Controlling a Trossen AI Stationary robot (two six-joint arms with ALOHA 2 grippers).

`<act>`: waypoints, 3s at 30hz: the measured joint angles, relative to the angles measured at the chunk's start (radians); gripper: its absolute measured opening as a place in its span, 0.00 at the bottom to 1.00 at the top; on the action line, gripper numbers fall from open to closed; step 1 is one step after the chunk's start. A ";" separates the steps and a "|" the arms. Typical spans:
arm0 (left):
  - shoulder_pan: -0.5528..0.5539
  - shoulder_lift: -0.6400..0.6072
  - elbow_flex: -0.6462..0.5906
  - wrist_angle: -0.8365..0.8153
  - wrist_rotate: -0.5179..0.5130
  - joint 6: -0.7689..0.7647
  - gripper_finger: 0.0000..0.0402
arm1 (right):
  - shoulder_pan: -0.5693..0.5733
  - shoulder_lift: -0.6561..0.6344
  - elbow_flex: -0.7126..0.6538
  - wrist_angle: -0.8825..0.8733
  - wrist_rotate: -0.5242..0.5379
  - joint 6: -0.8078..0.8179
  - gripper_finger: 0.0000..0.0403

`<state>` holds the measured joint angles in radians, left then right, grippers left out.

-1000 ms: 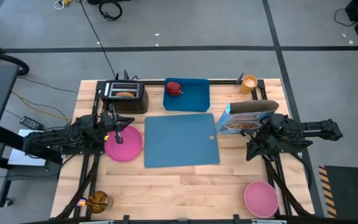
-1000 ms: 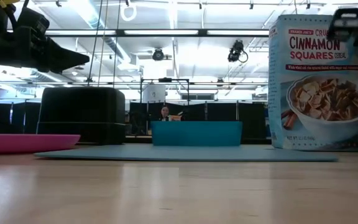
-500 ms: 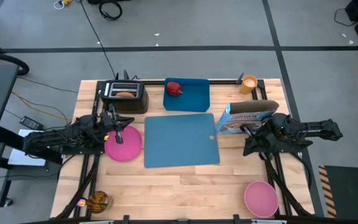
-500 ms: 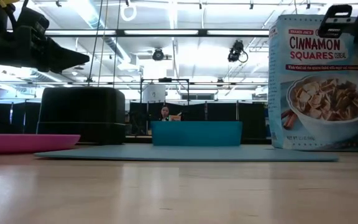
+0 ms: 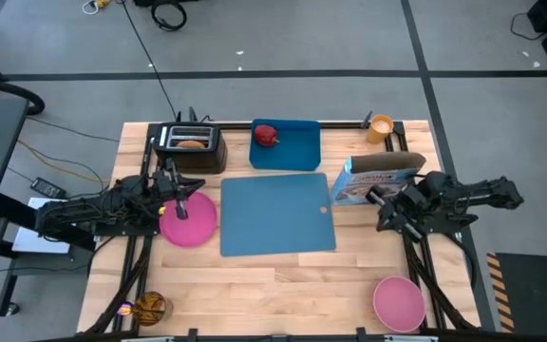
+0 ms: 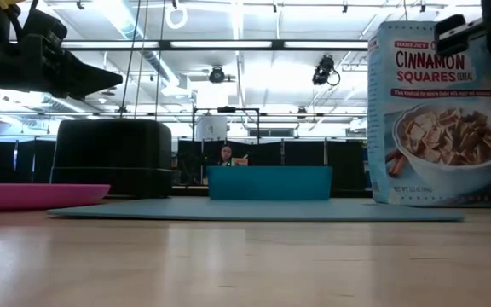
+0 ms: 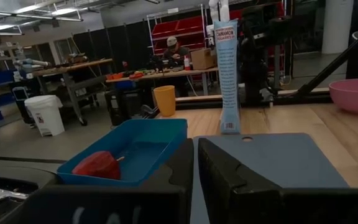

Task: Arrange a breakfast setting
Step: Put the pink bowl on the blue placemat

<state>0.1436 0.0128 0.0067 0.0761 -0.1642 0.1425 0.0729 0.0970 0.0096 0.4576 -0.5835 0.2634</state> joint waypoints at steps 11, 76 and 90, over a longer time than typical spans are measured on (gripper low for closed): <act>0.000 0.000 0.000 0.002 0.000 0.000 0.08 | 0.285 0.362 0.178 0.007 0.255 -0.090 0.02; 0.000 0.000 0.000 0.002 0.000 0.000 0.08 | 0.915 1.227 0.721 -1.130 0.542 0.514 0.11; 0.000 0.000 0.000 0.002 0.000 0.000 0.08 | 0.674 1.227 0.924 -1.240 0.569 0.430 0.04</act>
<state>0.1432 0.0128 0.0067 0.0780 -0.1639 0.1424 0.7470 1.3239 0.9336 -0.7822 -0.0150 0.6936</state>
